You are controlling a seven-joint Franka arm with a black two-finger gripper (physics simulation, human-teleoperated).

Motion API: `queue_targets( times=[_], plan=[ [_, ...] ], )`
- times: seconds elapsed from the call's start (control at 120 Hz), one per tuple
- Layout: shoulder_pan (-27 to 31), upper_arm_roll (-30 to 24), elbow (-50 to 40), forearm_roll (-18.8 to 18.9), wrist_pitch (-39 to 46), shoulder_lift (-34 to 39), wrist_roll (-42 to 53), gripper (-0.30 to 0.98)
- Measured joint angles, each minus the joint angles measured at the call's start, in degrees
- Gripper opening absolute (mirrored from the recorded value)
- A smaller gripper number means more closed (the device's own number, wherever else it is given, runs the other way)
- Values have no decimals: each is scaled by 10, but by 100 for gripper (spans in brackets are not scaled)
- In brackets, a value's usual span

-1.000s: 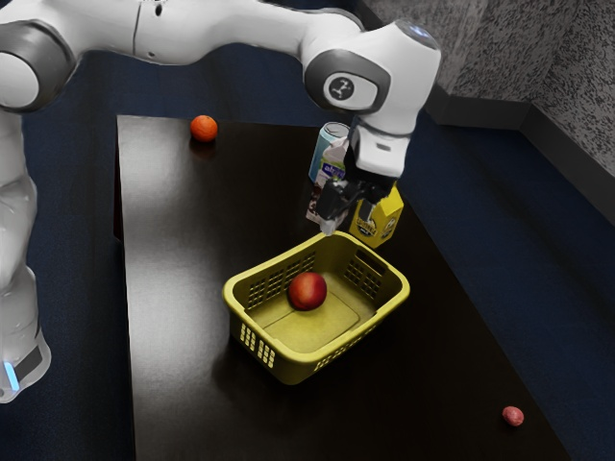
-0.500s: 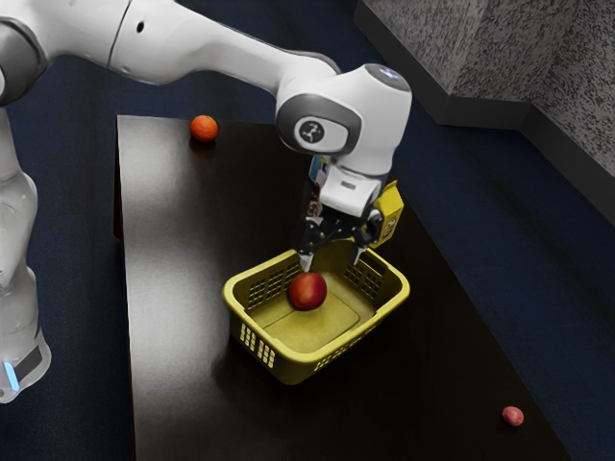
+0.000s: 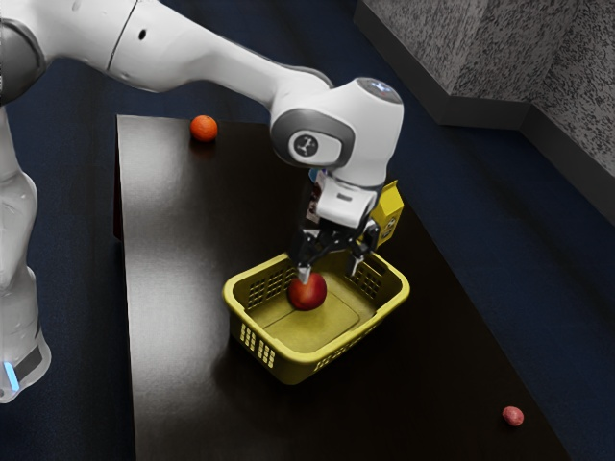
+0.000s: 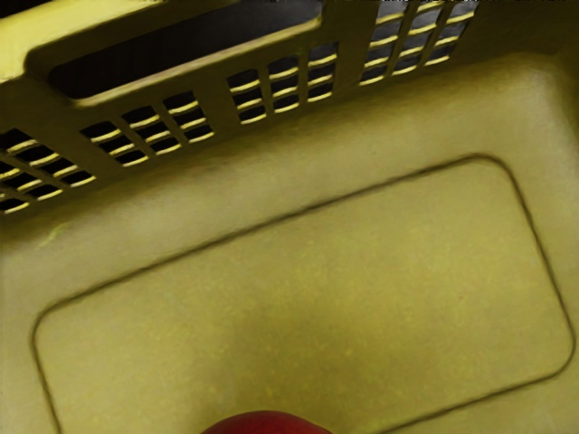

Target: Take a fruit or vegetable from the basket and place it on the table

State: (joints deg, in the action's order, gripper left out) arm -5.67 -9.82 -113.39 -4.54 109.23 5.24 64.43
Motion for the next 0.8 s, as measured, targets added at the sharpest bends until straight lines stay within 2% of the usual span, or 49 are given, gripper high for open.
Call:
queue_targets(
  times=[0.483, 0.8],
  plan=[
    [8, 3, 11, 7, 15, -51, -35, 69],
    [-2, 18, 6, 14, 15, -57, -49, 69]
  ],
)
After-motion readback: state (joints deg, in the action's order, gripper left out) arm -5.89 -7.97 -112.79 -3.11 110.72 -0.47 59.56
